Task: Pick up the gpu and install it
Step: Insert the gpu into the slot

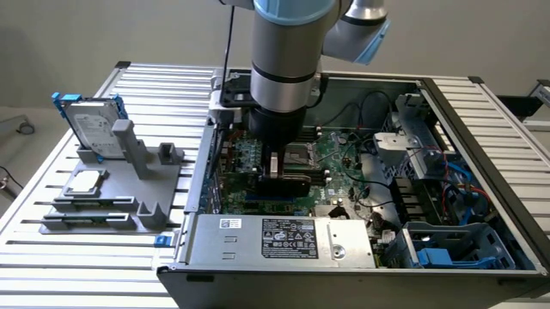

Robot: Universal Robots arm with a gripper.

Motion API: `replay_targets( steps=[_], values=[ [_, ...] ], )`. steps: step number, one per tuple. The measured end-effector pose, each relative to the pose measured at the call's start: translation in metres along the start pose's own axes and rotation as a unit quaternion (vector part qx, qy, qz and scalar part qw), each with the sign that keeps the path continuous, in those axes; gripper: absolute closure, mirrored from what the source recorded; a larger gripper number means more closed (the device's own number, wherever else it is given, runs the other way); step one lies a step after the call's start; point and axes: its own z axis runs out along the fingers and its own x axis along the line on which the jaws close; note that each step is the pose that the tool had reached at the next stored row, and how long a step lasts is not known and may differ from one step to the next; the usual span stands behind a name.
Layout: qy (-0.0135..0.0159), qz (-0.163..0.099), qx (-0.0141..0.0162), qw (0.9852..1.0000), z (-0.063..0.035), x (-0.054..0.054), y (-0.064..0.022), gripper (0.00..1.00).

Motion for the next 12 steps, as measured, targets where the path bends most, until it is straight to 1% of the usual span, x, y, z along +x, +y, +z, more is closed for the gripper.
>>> replay_targets(
  steps=[3, 6, 8, 10, 12],
  values=[
    [-0.0011, 0.0, -0.0047, 1.0, 0.0, 0.0, -0.0006, 0.73],
    [-0.003, 0.0, -0.0086, 1.0, -0.0001, 0.0001, -0.0024, 0.73],
    [-0.0041, 0.0, -0.01, 0.9999, -0.0002, 0.0001, -0.0047, 0.73],
    [-0.0046, 0.0, -0.0108, 0.9999, -0.0003, 0.0002, -0.007, 0.73],
    [-0.005, 0.0, -0.0114, 0.9999, -0.0003, 0.0008, -0.0075, 0.73]
  ],
)
